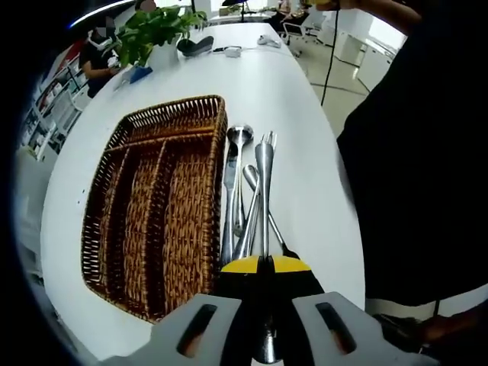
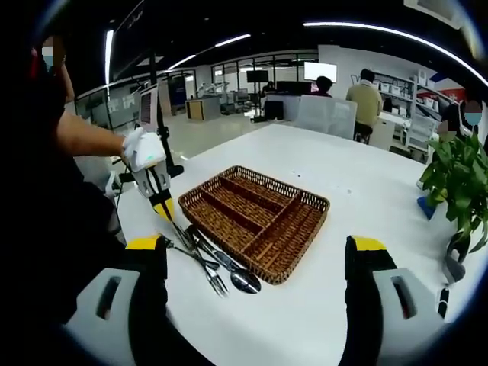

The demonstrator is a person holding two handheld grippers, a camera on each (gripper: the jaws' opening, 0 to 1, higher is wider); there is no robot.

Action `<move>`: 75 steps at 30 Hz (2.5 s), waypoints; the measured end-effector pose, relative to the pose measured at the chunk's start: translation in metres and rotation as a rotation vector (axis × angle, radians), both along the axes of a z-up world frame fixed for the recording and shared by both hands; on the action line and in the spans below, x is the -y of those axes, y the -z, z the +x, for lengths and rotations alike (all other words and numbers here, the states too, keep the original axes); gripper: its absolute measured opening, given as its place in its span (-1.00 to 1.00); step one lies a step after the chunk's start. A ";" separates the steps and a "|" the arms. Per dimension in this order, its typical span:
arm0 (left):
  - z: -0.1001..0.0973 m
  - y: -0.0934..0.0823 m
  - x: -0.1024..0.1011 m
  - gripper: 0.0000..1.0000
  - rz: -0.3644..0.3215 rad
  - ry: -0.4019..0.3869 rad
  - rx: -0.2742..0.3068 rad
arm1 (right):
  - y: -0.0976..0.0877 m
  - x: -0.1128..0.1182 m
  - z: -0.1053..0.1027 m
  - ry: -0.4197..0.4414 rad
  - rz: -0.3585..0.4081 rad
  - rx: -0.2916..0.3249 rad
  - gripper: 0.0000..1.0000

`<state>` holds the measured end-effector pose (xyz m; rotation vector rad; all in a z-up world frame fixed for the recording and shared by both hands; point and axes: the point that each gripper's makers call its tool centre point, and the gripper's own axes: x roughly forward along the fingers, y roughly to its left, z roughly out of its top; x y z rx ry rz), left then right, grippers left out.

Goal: Arrange the knives, forks, and spoons in their matching storage slots by inserting each utensil handle-first until every utensil is classified and aligned in the correct compartment

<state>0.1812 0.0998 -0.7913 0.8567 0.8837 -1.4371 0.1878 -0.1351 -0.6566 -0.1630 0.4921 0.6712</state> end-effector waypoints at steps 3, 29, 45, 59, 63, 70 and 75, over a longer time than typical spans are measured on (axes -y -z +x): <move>0.003 -0.007 0.001 -0.99 -0.005 0.001 0.015 | -0.002 0.000 0.000 0.003 0.009 0.002 1.00; 0.019 -0.032 0.013 -1.00 -0.034 -0.012 0.063 | -0.001 -0.003 0.001 0.016 0.035 -0.004 1.00; 0.045 -0.042 0.020 -1.00 -0.079 -0.006 0.113 | -0.001 -0.005 0.000 0.026 0.049 0.001 1.00; 0.081 -0.051 0.019 -1.00 -0.089 -0.009 0.160 | 0.001 -0.004 0.001 0.034 0.058 -0.004 1.00; 0.091 -0.053 0.021 -1.00 -0.087 0.001 0.174 | 0.002 -0.004 0.002 0.036 0.061 -0.008 1.00; 0.108 -0.056 0.025 -1.00 -0.097 0.001 0.185 | 0.004 -0.006 0.005 0.033 0.062 -0.013 1.00; 0.125 -0.059 0.025 -1.00 -0.098 -0.003 0.198 | 0.005 -0.006 0.006 0.029 0.060 -0.020 1.00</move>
